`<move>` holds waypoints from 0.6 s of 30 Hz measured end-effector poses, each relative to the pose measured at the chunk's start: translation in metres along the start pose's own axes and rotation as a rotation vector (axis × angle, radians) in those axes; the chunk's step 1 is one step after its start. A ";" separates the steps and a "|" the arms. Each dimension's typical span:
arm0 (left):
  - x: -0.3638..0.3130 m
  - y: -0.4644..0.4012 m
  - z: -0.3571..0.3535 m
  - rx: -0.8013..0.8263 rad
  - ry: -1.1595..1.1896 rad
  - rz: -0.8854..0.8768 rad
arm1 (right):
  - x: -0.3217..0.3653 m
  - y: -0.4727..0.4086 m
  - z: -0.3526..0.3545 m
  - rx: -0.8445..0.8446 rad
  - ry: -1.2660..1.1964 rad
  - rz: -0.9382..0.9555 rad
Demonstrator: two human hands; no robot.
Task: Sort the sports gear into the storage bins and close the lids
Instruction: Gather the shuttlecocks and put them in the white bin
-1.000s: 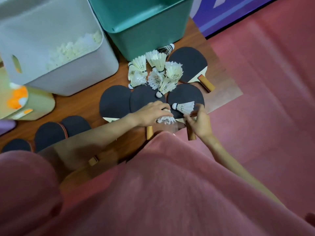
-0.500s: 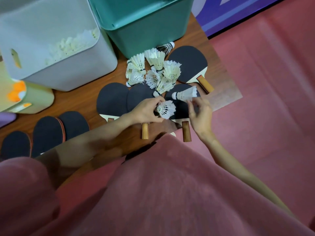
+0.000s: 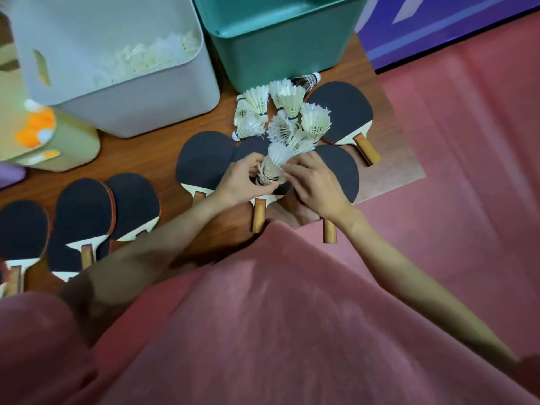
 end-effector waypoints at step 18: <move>0.007 0.006 0.033 -0.228 0.114 0.061 | -0.081 -0.055 -0.006 0.184 0.458 -0.385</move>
Point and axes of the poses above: each hand's wrist, its own y-axis away from the middle knuckle, its own z-axis out of the back of the hand, x = y × z, the point moved 4 cm from there along -y, towards the middle knuckle, and after that the axes turned 14 degrees about y, right-handed, at the moved point
